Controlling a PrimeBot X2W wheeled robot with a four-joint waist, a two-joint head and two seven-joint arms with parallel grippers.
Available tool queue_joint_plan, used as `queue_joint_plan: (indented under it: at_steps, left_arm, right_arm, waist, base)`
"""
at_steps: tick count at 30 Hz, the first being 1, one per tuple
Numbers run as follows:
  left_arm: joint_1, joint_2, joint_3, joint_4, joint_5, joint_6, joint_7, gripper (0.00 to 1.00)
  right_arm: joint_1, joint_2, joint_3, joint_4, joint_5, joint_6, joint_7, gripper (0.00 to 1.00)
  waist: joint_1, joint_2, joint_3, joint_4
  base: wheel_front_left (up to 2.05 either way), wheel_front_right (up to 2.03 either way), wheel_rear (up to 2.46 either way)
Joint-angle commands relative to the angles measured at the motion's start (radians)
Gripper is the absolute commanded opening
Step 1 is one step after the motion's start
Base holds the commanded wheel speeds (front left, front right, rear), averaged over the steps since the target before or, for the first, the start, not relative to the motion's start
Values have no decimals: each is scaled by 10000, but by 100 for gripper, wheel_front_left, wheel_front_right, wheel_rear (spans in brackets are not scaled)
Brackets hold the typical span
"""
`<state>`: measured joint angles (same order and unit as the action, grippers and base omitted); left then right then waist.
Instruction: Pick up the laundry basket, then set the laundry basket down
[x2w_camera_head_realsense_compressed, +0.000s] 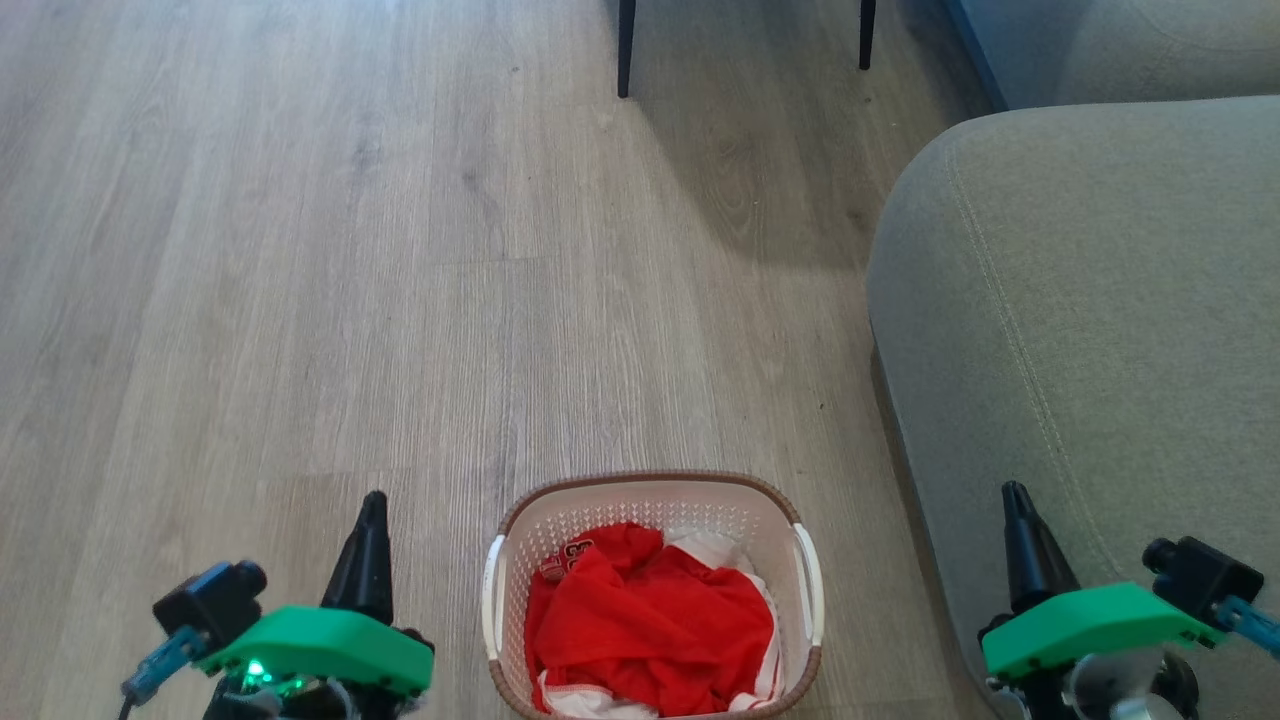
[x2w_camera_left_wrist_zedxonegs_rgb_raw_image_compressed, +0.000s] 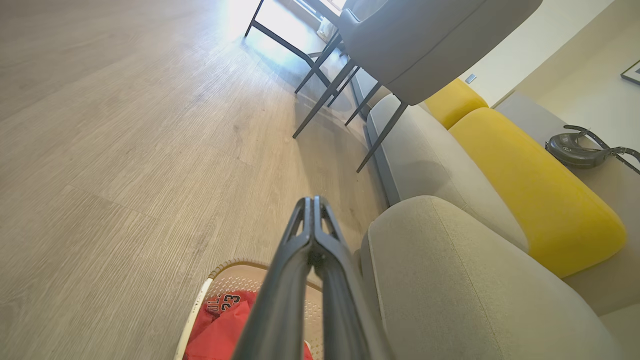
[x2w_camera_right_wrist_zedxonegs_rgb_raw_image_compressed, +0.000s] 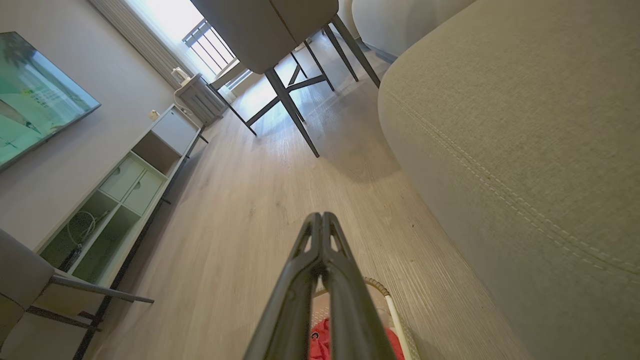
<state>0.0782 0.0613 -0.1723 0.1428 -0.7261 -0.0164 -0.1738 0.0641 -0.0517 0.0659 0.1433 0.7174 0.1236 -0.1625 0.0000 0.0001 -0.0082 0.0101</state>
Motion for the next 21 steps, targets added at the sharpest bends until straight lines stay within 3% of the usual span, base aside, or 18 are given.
queue_joint_plan:
  at_steps: [1, 21]
  left_arm:
    - [-524, 138, 270, -279, -235, -56, 75, 0]
    - [-818, 184, 728, 6, -2348, -309, 607, 0]
  right_arm:
    - [-555, -188, -28, -273, 250, 22, 33, 0]
    - [-813, -237, -304, 16, 2371, 33, 558, 0]
  waist:
    - [0, -1, 1, -1]
    - [0, -1, 28, -24]
  base:
    - [0, 0, 0]
    - [0, 0, 0]
